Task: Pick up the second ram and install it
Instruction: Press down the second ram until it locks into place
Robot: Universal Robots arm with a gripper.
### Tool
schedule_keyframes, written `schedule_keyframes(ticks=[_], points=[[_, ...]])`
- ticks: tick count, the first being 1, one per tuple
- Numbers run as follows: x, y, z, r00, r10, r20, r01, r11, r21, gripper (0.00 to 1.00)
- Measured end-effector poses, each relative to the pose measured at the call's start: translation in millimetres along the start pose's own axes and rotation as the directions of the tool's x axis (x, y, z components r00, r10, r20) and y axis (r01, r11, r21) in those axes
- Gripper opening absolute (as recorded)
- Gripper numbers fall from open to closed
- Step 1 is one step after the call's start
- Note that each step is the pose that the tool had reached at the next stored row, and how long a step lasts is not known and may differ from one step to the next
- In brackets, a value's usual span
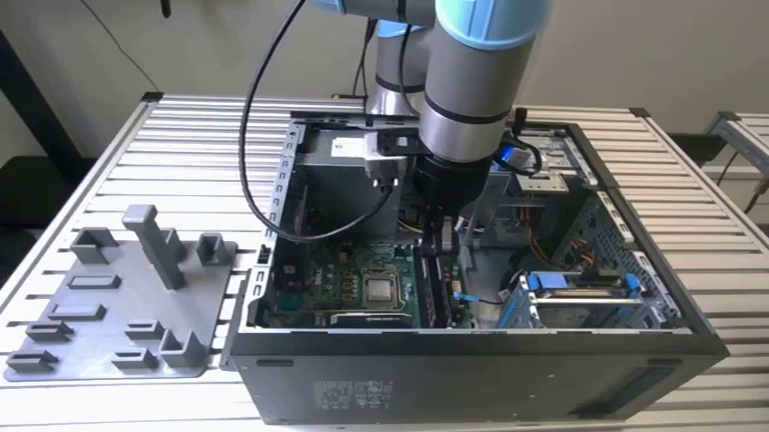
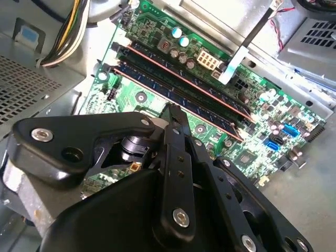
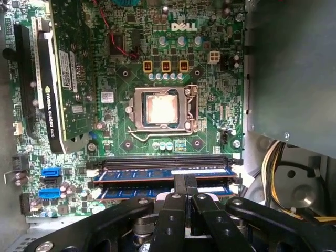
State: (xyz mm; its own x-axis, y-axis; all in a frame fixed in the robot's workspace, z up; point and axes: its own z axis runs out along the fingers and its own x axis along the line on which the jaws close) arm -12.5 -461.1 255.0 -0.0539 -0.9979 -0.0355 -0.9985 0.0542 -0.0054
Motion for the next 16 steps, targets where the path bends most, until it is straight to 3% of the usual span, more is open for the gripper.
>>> schedule_keyframes(ticks=[4, 16], points=[[5.1, -0.4, 0.3, 1.0, 0.0, -0.0001, 0.0, 1.0, -0.001, 0.11], [9.4, -0.7, 3.9, 1.0, 0.0, -0.0002, 0.0, 1.0, -0.001, 0.11]])
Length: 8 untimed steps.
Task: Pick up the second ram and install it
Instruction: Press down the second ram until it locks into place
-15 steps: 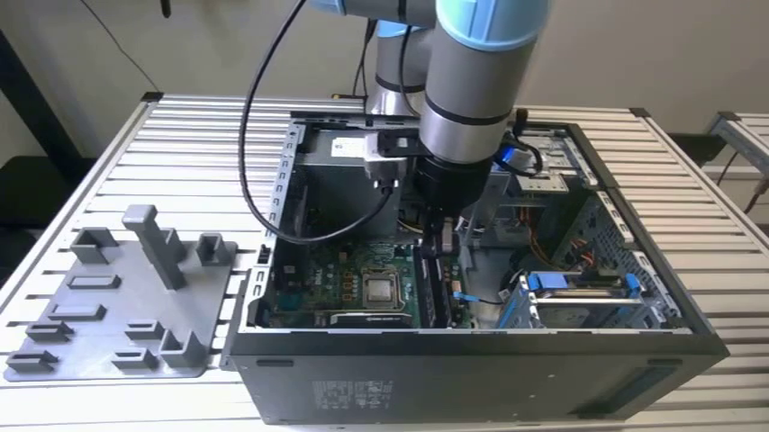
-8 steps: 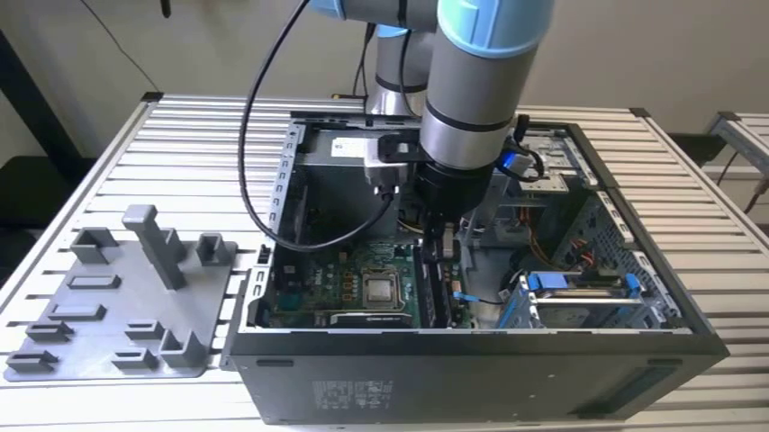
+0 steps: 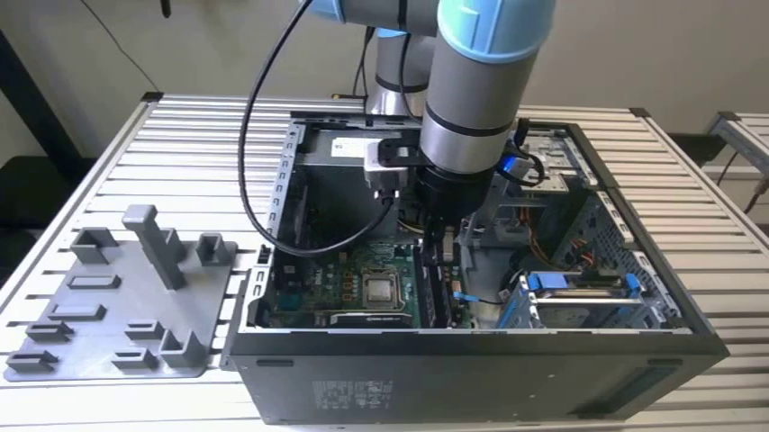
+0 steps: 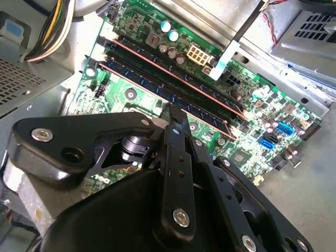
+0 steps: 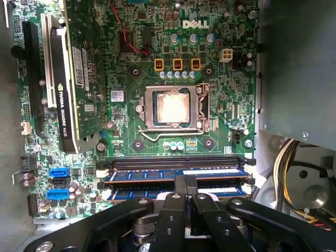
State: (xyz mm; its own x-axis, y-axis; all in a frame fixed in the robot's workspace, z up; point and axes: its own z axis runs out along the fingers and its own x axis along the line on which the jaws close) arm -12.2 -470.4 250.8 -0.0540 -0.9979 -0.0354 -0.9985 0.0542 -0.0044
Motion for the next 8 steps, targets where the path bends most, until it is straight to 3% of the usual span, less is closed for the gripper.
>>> schedule_keyframes(ticks=[8], points=[[0.2, 0.0, 3.8, 1.0, 0.0, 0.0001, 0.0, 1.0, 0.0, 0.11]])
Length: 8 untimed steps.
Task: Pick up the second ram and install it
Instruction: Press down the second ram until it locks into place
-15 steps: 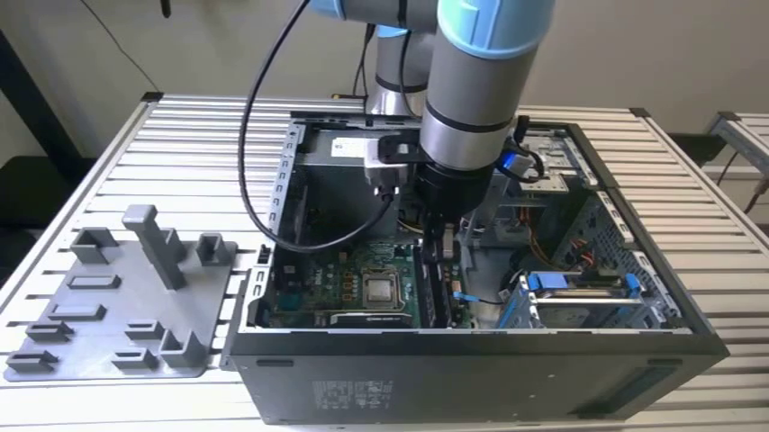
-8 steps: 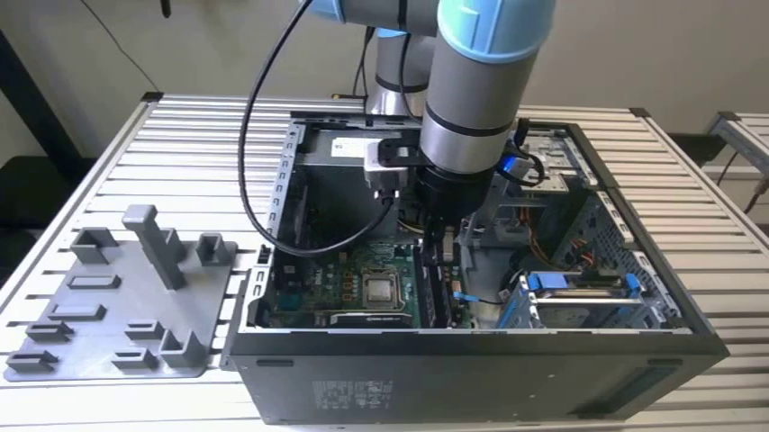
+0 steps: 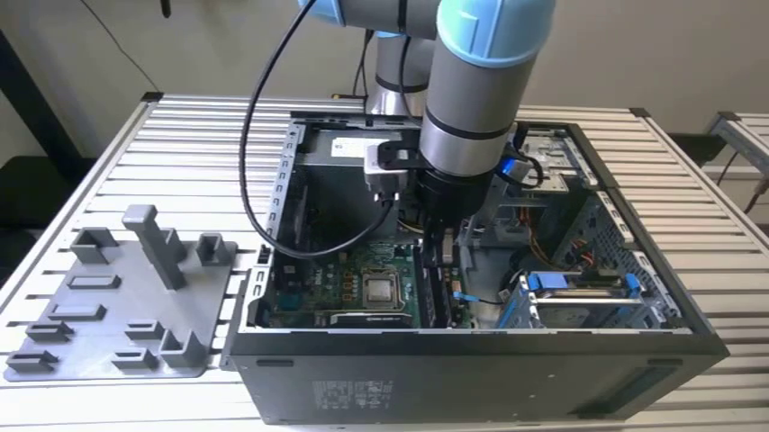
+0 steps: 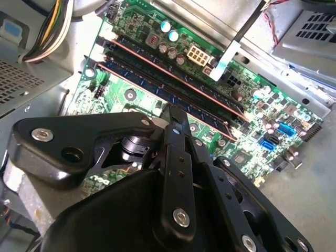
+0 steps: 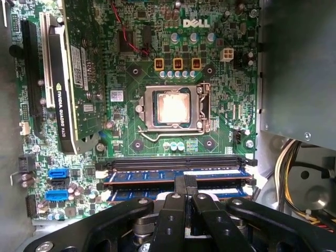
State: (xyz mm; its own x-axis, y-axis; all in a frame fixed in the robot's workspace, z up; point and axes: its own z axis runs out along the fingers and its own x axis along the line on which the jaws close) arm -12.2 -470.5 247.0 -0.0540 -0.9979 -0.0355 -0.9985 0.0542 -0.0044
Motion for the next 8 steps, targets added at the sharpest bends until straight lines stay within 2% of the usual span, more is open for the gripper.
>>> schedule_keyframes(ticks=[8], points=[[1.8, 0.0, 5.3, 1.0, 0.0, 0.0001, 0.0, 1.0, 0.0, 0.11]])
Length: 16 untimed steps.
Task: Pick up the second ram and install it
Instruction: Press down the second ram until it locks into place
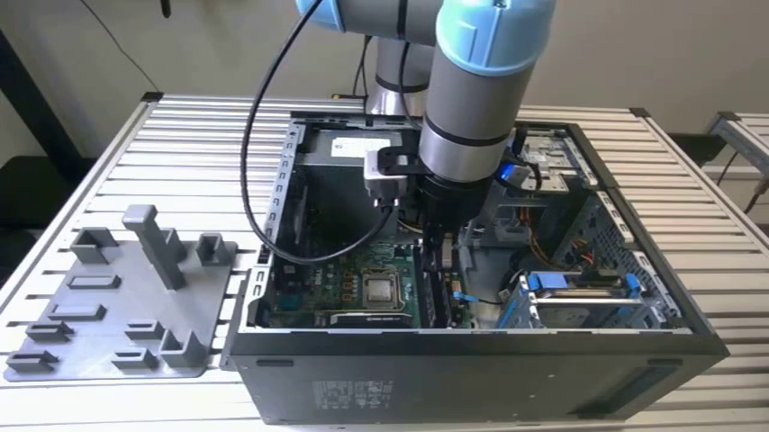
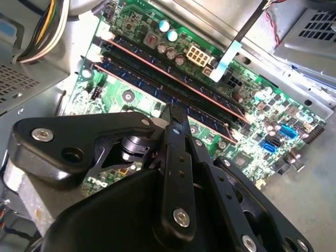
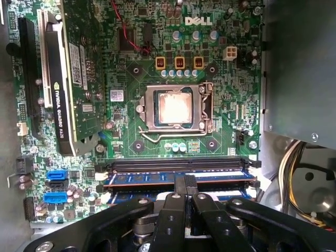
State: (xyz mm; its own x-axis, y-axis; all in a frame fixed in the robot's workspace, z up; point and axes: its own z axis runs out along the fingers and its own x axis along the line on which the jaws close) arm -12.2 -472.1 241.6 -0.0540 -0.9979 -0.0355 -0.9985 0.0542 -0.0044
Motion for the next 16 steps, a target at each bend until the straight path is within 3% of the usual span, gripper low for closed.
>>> schedule_keyframes(ticks=[16], points=[[2.2, 0.0, 18.4, 1.0, 0.0, -0.001, 0.0, 1.0, -0.0003, 0.11]])
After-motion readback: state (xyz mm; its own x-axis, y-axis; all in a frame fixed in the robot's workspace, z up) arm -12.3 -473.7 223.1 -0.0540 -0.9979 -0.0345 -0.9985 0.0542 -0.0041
